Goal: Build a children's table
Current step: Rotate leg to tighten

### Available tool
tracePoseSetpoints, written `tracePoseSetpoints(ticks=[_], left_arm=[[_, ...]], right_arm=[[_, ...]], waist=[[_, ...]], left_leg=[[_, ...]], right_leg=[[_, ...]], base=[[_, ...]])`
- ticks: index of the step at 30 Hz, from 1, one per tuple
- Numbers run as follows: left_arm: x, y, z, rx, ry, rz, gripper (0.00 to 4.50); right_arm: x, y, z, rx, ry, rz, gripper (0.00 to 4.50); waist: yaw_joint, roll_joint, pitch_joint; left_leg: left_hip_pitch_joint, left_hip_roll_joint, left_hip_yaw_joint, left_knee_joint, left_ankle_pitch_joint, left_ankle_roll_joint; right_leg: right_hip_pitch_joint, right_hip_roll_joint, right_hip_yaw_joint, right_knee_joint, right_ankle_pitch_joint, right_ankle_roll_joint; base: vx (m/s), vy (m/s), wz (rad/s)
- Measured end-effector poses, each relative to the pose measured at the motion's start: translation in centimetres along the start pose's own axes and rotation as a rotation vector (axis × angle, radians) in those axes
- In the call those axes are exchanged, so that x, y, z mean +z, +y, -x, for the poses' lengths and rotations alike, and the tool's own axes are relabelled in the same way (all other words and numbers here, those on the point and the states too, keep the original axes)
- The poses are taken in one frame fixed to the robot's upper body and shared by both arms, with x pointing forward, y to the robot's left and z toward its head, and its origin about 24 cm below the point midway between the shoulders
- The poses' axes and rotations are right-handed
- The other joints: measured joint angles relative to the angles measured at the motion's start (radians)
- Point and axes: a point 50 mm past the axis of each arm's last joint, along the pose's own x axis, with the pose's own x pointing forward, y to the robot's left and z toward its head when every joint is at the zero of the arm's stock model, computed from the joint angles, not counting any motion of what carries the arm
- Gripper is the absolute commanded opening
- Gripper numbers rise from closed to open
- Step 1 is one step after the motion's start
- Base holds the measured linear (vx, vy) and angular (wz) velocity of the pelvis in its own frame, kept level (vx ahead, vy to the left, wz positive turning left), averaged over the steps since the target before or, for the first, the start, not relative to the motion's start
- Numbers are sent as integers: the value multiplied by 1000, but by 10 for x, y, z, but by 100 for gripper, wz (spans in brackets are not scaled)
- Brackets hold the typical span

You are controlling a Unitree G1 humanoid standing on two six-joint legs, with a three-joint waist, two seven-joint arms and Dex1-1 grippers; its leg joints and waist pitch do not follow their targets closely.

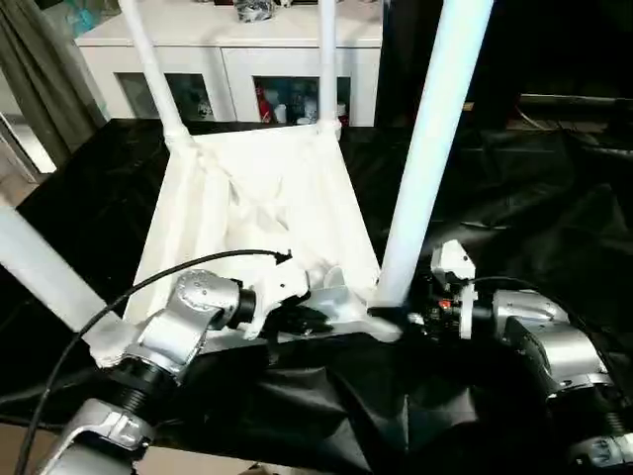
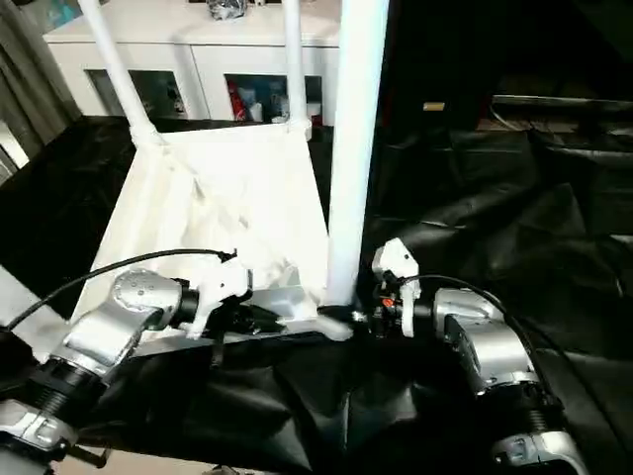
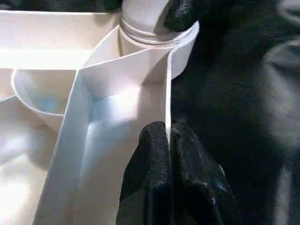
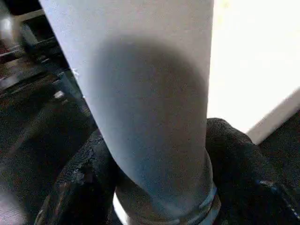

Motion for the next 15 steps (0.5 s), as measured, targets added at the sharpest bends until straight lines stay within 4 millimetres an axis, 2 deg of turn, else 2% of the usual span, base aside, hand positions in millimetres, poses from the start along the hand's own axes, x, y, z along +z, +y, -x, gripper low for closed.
tracePoseSetpoints(ticks=[3,7,13,15], left_arm=[[1,4,-8,102,-11,35,0],[7,4,-27,211,-41,89,0],[11,2,-38,263,-47,134,0],[11,1,-38,260,-45,130,0]], right_arm=[[-4,-4,-12,-173,-48,-38,242],[-3,-11,-22,-368,-99,-95,241],[-3,-11,-28,-468,-110,-107,241],[-3,-11,-28,-467,-113,-107,297]], waist=[[-25,-1,-1],[-44,-3,-1],[-51,0,-2],[-52,0,-2]], left_leg=[[2,0,-1,0,0,0],[3,-1,-2,0,0,0],[4,-1,-3,-1,0,0],[4,-2,-3,-1,0,0]], right_leg=[[0,0,0,0,-1,2],[0,0,0,0,-3,5],[3,0,-2,-4,-2,6],[3,0,-1,-5,-2,6]], base=[[0,0,0],[0,0,0],[0,0,0],[0,0,0]])
